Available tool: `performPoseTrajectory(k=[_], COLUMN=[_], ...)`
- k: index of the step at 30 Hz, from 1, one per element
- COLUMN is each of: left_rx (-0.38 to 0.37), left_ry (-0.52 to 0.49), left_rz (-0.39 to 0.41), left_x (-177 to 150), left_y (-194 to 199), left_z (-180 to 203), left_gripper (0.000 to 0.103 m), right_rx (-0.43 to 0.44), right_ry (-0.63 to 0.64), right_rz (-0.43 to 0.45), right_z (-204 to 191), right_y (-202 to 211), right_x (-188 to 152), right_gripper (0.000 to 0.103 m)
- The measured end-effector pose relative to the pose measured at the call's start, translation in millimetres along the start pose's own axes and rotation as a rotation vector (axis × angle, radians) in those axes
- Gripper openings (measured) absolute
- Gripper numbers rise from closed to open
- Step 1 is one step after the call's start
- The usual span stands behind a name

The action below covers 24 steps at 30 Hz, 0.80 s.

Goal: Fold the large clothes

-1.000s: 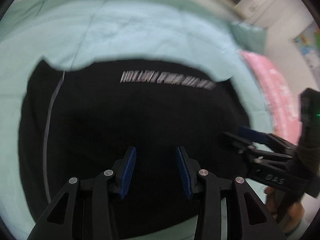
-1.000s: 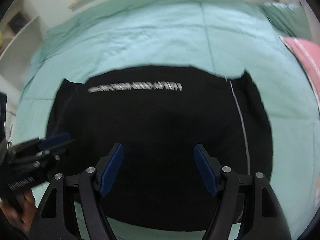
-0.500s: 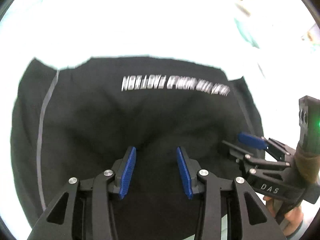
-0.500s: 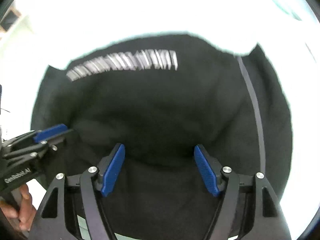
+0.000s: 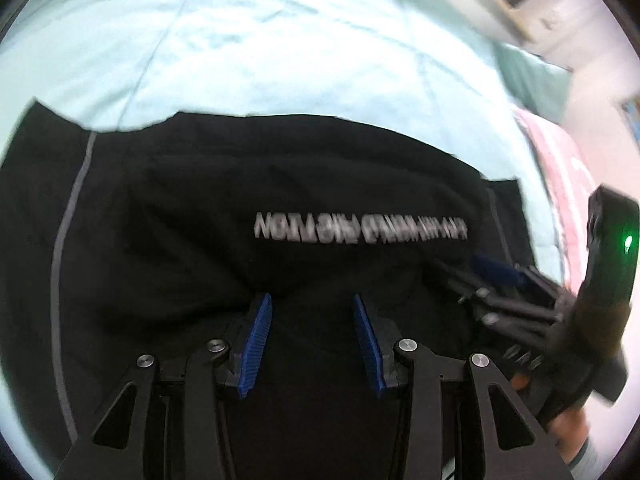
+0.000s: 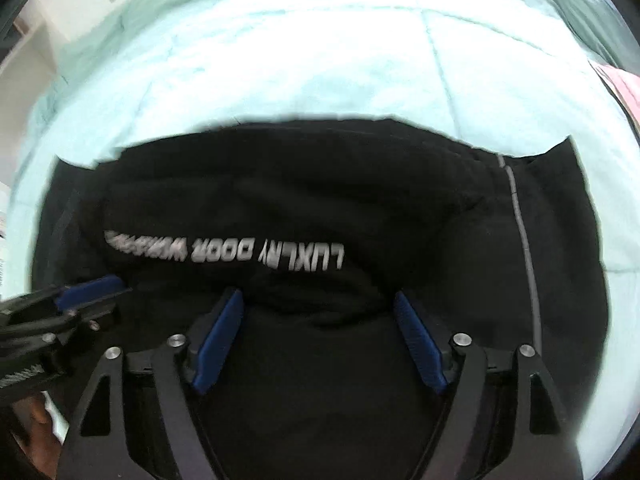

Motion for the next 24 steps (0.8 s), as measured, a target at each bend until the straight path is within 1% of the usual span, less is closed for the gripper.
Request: performPoseTrajectory(k=[1, 3, 4, 5, 7, 9, 10, 11, 12, 13, 14, 15, 16, 17, 19, 22, 24], left_rx=[-0.015, -0.045, -0.058, -0.067, -0.084, -0.099, -0.099, -0.097, -0.09, -0.073, -0.063, -0.056, -0.048, -0.037, -0.033, -0.034, -0.031], left_ry=[-0.022, -0.066, -0.079, -0.081, -0.061, -0.038, -0.029, -0.028, -0.018, -0.004, -0.001, -0.008, -0.016, -0.018, -0.011, -0.007, -0.005], left_rz=[0.011, 0.022, 0.019, 0.006, -0.037, -0.054, -0.042, -0.033, -0.042, -0.061, -0.059, -0.042, -0.031, -0.027, -0.014, 0.027, 0.024], left_x=[-5, -21, -32, -42, -66, -85, -91, -96, -100, -105, -108, -108, -107, -106, -109, -116, -113], left_y=[12, 38, 49, 56, 62, 59, 56, 50, 38, 19, 7, 1, -1, 0, 3, 9, 22], left_z=[3, 4, 3, 2, -8, -16, -20, -21, -25, -27, -26, -25, -23, -22, -21, -13, -2], left_gripper=[0.044, 0.044, 0.044, 0.044, 0.044, 0.044, 0.044, 0.044, 0.044, 0.044, 0.044, 0.045, 0.046, 0.046, 0.046, 0.046, 0.046], right_rx=[0.018, 0.054, 0.057, 0.059, 0.076, 0.067, 0.059, 0.039, 0.042, 0.047, 0.056, 0.052, 0.04, 0.01, -0.014, -0.002, 0.001], right_ry=[0.006, 0.054, 0.069, 0.088, 0.09, 0.091, 0.092, 0.086, 0.067, 0.047, 0.015, 0.01, 0.022, 0.06, 0.091, 0.054, 0.031], right_rz=[0.017, 0.07, 0.075, 0.072, 0.049, 0.018, 0.001, -0.048, -0.075, -0.09, -0.109, -0.12, -0.121, -0.113, -0.101, -0.076, -0.078], right_z=[-4, -11, -14, -17, -19, -22, -22, -20, -18, -28, -24, -23, -24, -28, -33, -29, -29], right_y=[9, 48, 55, 68, 76, 70, 65, 50, 38, 37, 26, 20, 20, 19, 18, 22, 31], right_x=[5, -6, -10, -23, -46, -66, -76, -91, -99, -106, -109, -110, -109, -107, -106, -108, -109], right_gripper=[0.08, 0.08, 0.08, 0.08, 0.08, 0.08, 0.08, 0.08, 0.08, 0.081, 0.081, 0.081, 0.082, 0.083, 0.089, 0.09, 0.09])
Point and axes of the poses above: each gripper's, at about its wrist camera, not at the fingertips, and y roughly against the way its jaws point, z to its right, x to its top, the point moved 5 cm from there along -y, roughly the way its jaws point, and after that the axes turned 6 degrees about z, right-handed, at the moved point
